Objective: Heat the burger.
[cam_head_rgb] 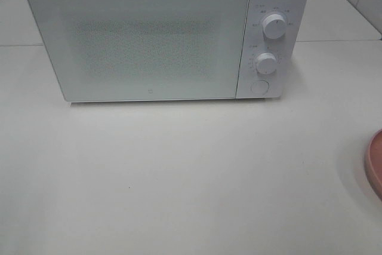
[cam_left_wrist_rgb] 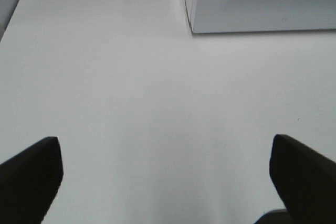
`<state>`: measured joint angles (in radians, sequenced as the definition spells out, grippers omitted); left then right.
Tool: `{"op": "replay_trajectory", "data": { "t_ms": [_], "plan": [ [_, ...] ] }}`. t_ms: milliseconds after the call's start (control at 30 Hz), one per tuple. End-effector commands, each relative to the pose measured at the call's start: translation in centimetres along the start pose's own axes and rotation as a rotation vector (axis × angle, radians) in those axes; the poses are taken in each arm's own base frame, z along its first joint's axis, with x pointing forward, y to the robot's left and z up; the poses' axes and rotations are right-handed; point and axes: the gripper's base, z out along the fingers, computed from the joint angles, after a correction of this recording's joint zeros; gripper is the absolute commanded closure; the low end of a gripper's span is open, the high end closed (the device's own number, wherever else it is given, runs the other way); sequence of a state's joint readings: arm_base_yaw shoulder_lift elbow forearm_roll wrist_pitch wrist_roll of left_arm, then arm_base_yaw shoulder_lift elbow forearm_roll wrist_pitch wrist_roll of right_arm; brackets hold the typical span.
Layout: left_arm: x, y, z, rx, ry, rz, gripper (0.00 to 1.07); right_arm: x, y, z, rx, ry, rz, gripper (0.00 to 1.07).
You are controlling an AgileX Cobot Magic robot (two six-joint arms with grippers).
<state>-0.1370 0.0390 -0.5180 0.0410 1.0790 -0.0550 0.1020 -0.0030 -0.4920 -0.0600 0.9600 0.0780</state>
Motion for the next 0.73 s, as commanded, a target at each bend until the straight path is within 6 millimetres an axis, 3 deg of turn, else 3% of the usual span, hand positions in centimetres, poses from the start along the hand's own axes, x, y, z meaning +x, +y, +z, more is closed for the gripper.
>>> {"op": "replay_trajectory", "data": {
  "t_ms": [33,400,733],
  "plan": [
    [0.55,-0.24,-0.83,0.032,-0.070,-0.028,0.06,0.24,0.00,-0.41,0.000,-0.031,0.000,0.32],
    [0.50,-0.60,-0.76,-0.093,-0.073,-0.109,0.06,0.24,0.00,-0.41,0.000,-0.031,0.001,0.32],
    [0.50,-0.60,-0.76,-0.092,-0.073,-0.108,0.06,0.24,0.00,-0.41,0.000,-0.031,0.001,0.32]
  ]
}}
